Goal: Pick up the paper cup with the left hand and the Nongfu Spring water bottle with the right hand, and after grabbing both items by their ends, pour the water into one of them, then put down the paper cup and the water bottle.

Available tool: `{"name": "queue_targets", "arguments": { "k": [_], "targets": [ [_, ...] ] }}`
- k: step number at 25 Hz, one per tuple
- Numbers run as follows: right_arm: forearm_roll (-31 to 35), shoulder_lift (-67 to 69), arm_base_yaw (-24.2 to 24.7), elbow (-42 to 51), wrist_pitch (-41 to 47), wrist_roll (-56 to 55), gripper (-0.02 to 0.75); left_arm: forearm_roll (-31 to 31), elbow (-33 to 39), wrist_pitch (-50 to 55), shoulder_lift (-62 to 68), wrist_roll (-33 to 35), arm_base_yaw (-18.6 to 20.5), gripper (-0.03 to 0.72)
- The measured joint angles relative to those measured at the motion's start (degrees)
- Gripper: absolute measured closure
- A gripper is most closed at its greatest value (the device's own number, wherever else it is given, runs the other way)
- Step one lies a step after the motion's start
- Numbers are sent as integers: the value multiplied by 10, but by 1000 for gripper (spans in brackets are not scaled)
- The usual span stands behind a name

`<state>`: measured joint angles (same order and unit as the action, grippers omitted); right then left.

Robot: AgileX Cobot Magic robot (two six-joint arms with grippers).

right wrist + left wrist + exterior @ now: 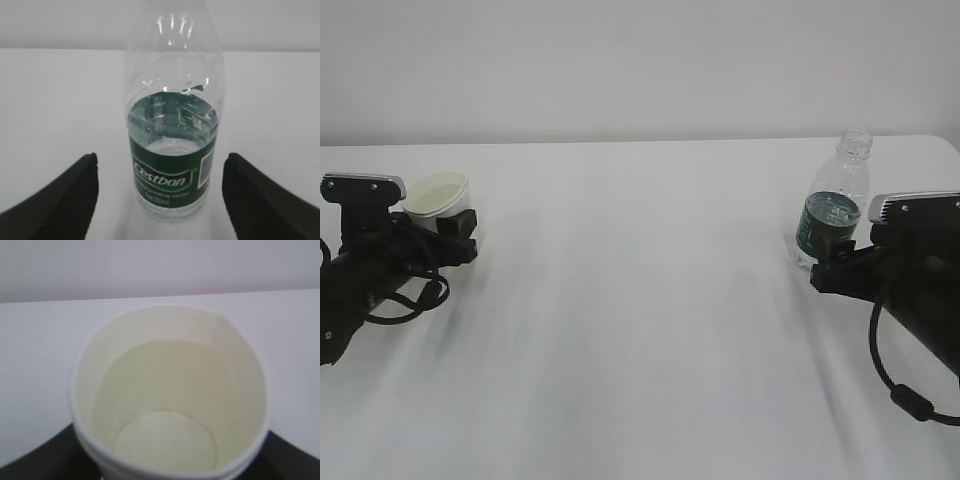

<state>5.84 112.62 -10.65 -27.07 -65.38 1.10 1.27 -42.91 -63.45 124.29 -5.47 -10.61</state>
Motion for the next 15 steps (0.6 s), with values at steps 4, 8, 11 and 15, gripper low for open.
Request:
{"name": "queue_targets", "arguments": {
  "k": [4, 8, 11, 15],
  "targets": [
    [0, -20, 0, 23, 0, -1, 151, 0, 0, 0, 0, 0, 0, 213],
    [0, -36, 0, 40, 0, -1, 151, 0, 0, -4, 0, 0, 0, 182],
    [-1, -45, 0, 44, 0, -1, 151, 0, 0, -4, 0, 0, 0, 157],
    [-1, -51, 0, 44, 0, -1, 151, 0, 0, -4, 0, 0, 0, 132]
  ]
}}
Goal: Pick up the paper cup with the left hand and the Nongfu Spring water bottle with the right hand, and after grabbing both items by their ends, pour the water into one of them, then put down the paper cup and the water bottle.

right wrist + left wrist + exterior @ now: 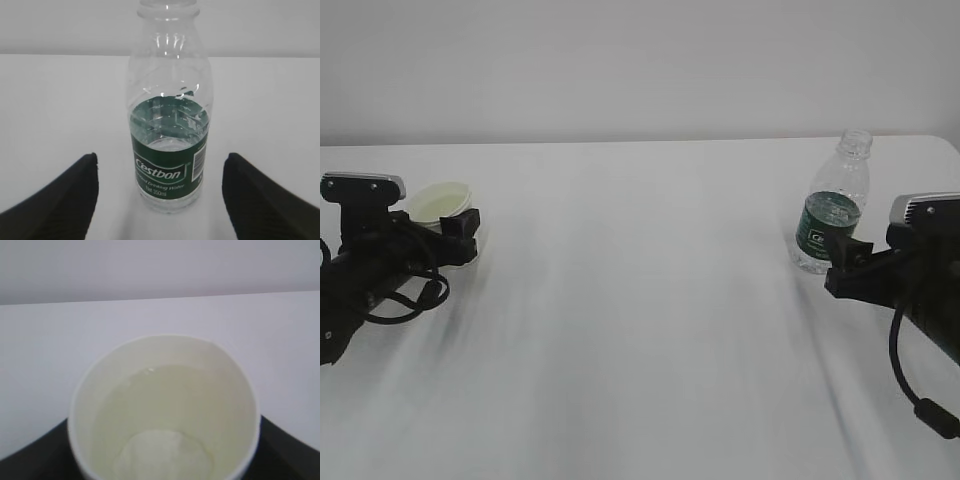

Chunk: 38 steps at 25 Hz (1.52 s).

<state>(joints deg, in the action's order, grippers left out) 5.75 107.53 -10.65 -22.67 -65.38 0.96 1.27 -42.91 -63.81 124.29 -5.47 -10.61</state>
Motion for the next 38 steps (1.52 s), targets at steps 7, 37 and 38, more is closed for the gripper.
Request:
{"name": "queue_targets", "arguments": {
  "k": [7, 37, 38],
  "targets": [
    [0, 0, 0, 0, 0, 0, 150, 0, 0, 0, 0, 0, 0, 101],
    [0, -47, 0, 28, 0, 0, 150, -6, 191, -18, -81, 0, 0, 101],
    [0, -52, 0, 32, 0, 0, 150, -6, 196, -18, -85, 0, 0, 101]
  ]
}}
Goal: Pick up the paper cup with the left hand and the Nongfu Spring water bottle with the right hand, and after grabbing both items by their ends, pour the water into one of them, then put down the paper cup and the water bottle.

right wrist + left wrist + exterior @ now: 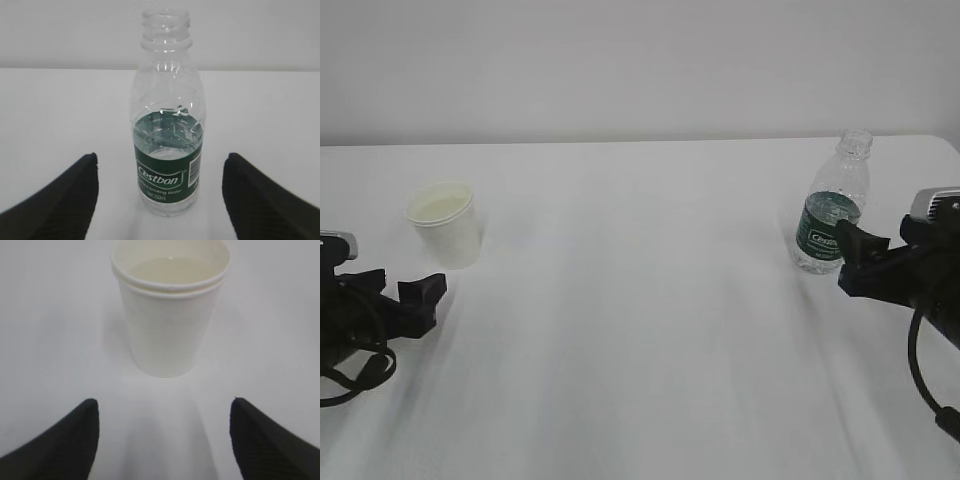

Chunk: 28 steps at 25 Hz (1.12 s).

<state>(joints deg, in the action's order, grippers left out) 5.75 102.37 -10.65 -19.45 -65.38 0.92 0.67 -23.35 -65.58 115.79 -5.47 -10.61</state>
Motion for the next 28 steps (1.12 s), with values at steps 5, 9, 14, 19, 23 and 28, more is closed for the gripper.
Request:
{"name": "queue_targets", "arguments": {
  "k": [5, 9, 14, 19, 23, 28],
  "targets": [
    [0, -25, 0, 18, 0, 4, 150, -7, 22, 0, -36, 0, 0, 101],
    [0, -46, 0, 28, 0, 8, 150, -12, 33, 0, -83, 0, 0, 101],
    [0, -76, 0, 41, 0, 16, 150, -13, 38, 1, -148, 0, 0, 101],
    [0, -114, 0, 46, 5, 25, 150, -14, 39, 36, -212, 0, 0, 101],
    [0, -143, 0, 46, 22, 28, 150, -14, 40, 67, -259, 0, 0, 101],
    [0, -189, 0, 46, 59, 39, 150, -14, 42, 114, -327, 1, 0, 101]
  ]
}}
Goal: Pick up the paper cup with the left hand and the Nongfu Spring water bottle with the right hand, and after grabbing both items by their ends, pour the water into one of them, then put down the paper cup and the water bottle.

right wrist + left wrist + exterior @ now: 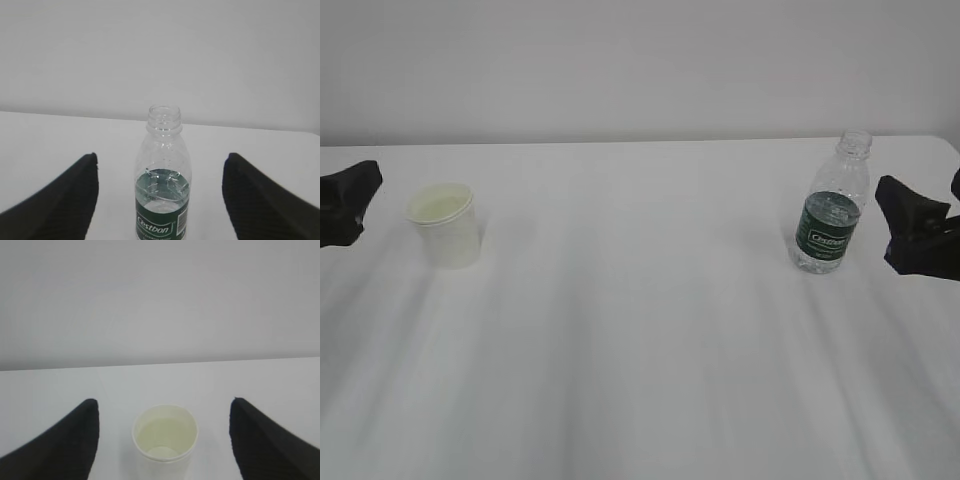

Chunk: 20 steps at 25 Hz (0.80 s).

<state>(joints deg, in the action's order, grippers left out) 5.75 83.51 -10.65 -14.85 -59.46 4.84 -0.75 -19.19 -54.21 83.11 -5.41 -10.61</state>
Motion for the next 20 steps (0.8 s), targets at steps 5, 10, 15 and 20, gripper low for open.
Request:
{"name": "queue_targets", "arguments": {
  "k": [5, 10, 15, 20],
  "targets": [
    [1, -48, 0, 1, 47, 13, 150, 0, 3, 53, -69, 12, 0, 101],
    [2, -100, 0, 2, 96, 22, 150, 0, 3, 102, -123, 14, 0, 102],
    [2, -150, 0, 3, 142, 34, 150, 0, 3, 159, -178, 15, 0, 102],
    [5, -200, 0, 4, 203, 42, 151, 0, 3, 235, -235, 19, 0, 102]
  ]
}}
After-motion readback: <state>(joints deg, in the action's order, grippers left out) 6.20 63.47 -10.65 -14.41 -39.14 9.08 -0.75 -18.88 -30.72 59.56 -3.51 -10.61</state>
